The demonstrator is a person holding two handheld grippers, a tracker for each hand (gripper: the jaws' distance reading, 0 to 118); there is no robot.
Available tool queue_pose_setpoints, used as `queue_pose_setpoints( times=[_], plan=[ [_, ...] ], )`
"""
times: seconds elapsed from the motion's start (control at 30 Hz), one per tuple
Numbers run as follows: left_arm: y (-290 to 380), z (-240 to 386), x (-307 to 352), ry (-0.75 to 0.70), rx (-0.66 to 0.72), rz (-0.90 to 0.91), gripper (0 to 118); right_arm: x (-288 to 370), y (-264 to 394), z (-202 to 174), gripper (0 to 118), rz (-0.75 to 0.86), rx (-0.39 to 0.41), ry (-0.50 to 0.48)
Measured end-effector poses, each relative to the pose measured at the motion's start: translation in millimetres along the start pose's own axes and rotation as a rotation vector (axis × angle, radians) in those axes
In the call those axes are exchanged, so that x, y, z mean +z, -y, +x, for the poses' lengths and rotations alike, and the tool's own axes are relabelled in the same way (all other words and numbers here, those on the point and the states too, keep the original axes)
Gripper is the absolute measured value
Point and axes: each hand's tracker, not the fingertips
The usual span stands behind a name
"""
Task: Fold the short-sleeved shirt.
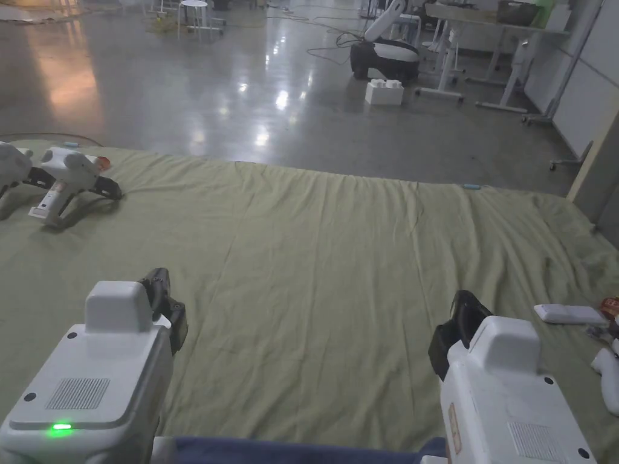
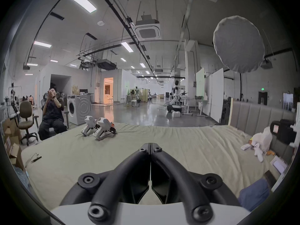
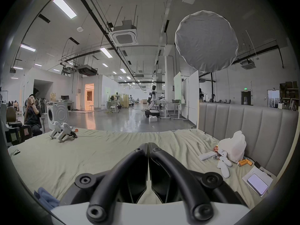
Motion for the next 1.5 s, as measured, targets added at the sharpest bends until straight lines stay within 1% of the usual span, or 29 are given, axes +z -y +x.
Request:
queue_pose_setpoints(
  times=[0.07,0.17,0.27,0.37,0.43,0.47,0.57,0.67,0.7,0.73,0.77,0.8,0.83,0.87,0.97,1.0,1.03,1.07,1.13,1.2,1.23,1.27,1.3,1.33,1.37,1.43,1.5],
  plan=[
    [-1.0,0.7,2.4,0.006,-0.001,0.007,0,2.6,0.5,-3.6,0,0.018,-0.009,-0.002],
    [-0.5,-2.9,3.7,0.008,-0.048,0.000,0,3.1,0.4,-9.5,0,0.025,0.017,0.002],
    [1.3,-19.8,4.4,0.026,-0.004,-0.039,0,-0.9,1.0,-8.4,0,0.011,0.019,-0.013],
    [9.0,-49.8,0.7,0.086,0.023,-0.173,0,-2.7,3.3,-5.4,0,-0.009,0.017,-0.028],
    [21.0,-74.4,-1.0,0.085,0.048,-0.262,0,-4.2,6.0,-4.8,0,-0.024,0.031,-0.028],
    [28.6,-88.2,-1.7,0.094,0.081,-0.300,0,-3.5,6.7,-3.7,0,-0.028,0.036,-0.031],
    [47.7,-125.2,-3.8,0.188,0.207,-0.461,0,-4.8,11.6,-4.1,0,-0.051,0.060,-0.040],
    [75.7,-162.8,-13.3,0.242,0.248,-0.564,0,-5.8,16.8,-5.4,0,-0.076,0.078,-0.054],
    [84.3,-174.0,-16.3,0.240,0.290,-0.594,1,-6.4,19.2,-6.0,0,-0.086,0.082,-0.060],
    [91.7,-182.9,-19.3,0.240,0.331,-0.631,5,-6.8,21.2,-6.3,0,-0.094,0.084,-0.065],
    [99.4,-191.8,-22.0,0.245,0.354,-0.679,13,-7.1,23.0,-6.9,0,-0.104,0.087,-0.070],
    [110.1,-201.8,-24.9,0.265,0.372,-0.704,25,-7.0,24.6,-7.4,0,-0.113,0.088,-0.073],
    [117.9,-208.9,-26.7,0.276,0.387,-0.731,48,-6.9,26.0,-7.5,0,-0.118,0.088,-0.076],
    [126.5,-216.4,-28.2,0.305,0.418,-0.757,67,-6.7,26.8,-7.1,0,-0.126,0.087,-0.078],
    [151.1,-233.3,-32.4,0.351,0.490,-0.834,83,-5.9,30.2,-6.7,0,-0.143,0.100,-0.079],
    [158.8,-237.2,-33.5,0.363,0.499,-0.849,99,-5.0,30.8,-6.5,0,-0.144,0.110,-0.079],
    [164.2,-239.3,-33.5,0.366,0.510,-0.859,102,-3.5,31.4,-6.8,0,-0.144,0.119,-0.078],
    [163.4,-229.8,-25.8,0.387,0.528,-0.868,102,-2.2,31.9,-7.0,0,-0.143,0.126,-0.076],
    [175.4,-231.3,-25.9,0.435,0.610,-0.874,100,-1.5,32.5,-6.6,0,-0.147,0.131,-0.077],
    [179.6,-231.0,-24.9,0.484,0.676,-0.824,99,-1.0,33.8,-6.7,0,-0.156,0.133,-0.079],
    [181.5,-231.0,-26.7,0.526,0.724,-0.820,97,-0.7,34.6,-6.8,0,-0.159,0.133,-0.080],
    [185.7,-229.7,-29.8,0.571,0.795,-0.841,92,-1.4,35.7,-6.2,0,-0.164,0.134,-0.081],
    [191.4,-225.6,-33.9,0.600,0.859,-0.889,83,-1.0,36.5,-6.5,0,-0.167,0.135,-0.082],
    [216.0,-248.2,-46.9,0.623,0.889,-0.930,79,-0.6,37.2,-6.8,0,-0.170,0.135,-0.086],
    [221.9,-244.8,-50.8,0.634,0.873,-0.970,76,-0.2,37.8,-7.5,0,-0.173,0.136,-0.088],
    [222.3,-241.0,-52.7,0.612,0.816,-0.933,54,0.0,38.9,-8.3,0,-0.177,0.140,-0.089],
    [224.1,-240.4,-57.3,0.519,0.792,-0.945,24,1.0,39.1,-8.7,0,-0.181,0.141,-0.093]
  ],
)
